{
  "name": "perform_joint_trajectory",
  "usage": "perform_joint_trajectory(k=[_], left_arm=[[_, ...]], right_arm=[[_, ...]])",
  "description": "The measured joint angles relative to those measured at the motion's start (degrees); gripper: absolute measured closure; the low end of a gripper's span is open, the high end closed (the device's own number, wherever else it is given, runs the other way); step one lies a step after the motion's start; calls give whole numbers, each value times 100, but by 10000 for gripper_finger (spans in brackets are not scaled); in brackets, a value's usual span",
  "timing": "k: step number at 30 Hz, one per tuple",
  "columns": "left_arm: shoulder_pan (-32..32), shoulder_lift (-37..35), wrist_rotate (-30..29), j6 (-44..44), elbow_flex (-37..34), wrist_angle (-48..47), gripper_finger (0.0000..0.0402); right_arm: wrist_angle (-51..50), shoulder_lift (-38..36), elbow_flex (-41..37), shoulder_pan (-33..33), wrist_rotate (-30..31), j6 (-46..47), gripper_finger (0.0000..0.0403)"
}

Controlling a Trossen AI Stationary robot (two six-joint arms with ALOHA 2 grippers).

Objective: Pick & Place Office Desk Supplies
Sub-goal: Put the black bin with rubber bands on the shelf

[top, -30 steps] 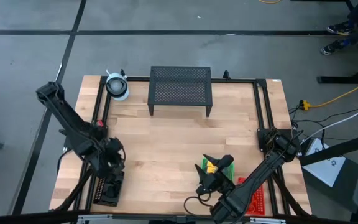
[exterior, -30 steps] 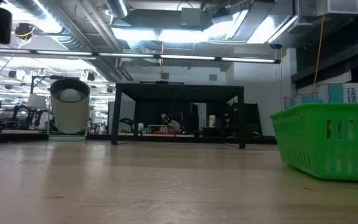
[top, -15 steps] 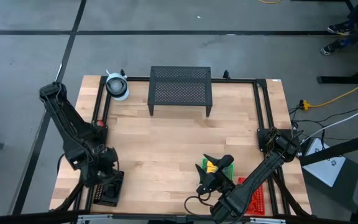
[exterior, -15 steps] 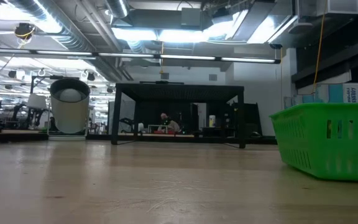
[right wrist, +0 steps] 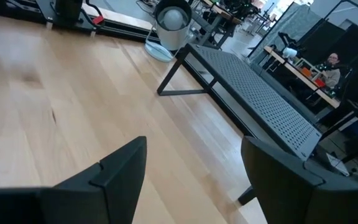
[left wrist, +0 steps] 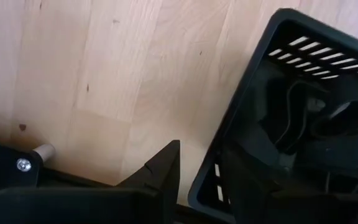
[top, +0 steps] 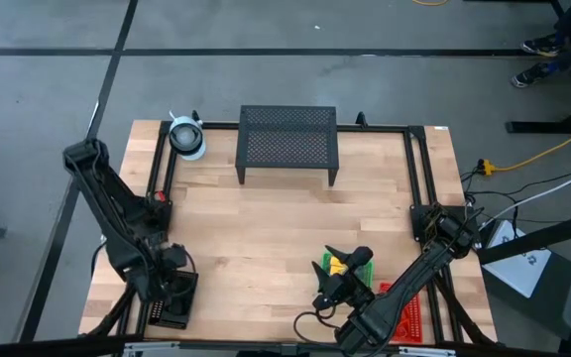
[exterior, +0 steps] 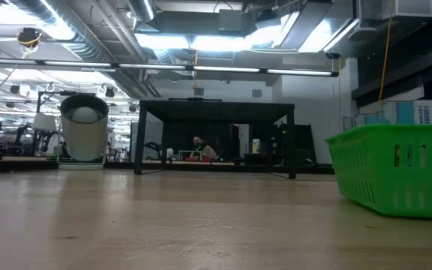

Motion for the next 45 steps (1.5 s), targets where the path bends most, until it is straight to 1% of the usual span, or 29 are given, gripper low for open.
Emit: perform_joint_trajectory(k=[12, 17, 23, 26, 29, 33, 37, 41, 45], left_arm=[[0, 313, 82, 304, -2, -29, 292], [0, 338, 68, 339, -2, 0, 323], [36, 337, 34, 449, -2, 46, 387], [111, 336, -48, 470, -2, 60, 392], [220, 304, -258, 472, -4, 150, 394], [411, 93, -790, 491, -4, 417, 396], [730, -213, -1164, 931, 39, 493, 397], [1225, -609, -1620, 1424, 211, 501, 397], [1811, -935, -1669, 2003, 350, 505, 398]], right_arm=[[0, 1, 0, 0, -72, 19, 140], [0, 2, 0, 0, -72, 20, 140], [0, 2, 0, 0, -72, 21, 140], [0, 2, 0, 0, -72, 24, 140], [0, 2, -1, 0, -72, 25, 140], [0, 2, 0, 0, -74, 28, 140], [1, 2, -1, 0, -96, 38, 140], [0, 2, 0, 0, -116, 61, 140], [0, 2, -2, 0, -116, 69, 140]])
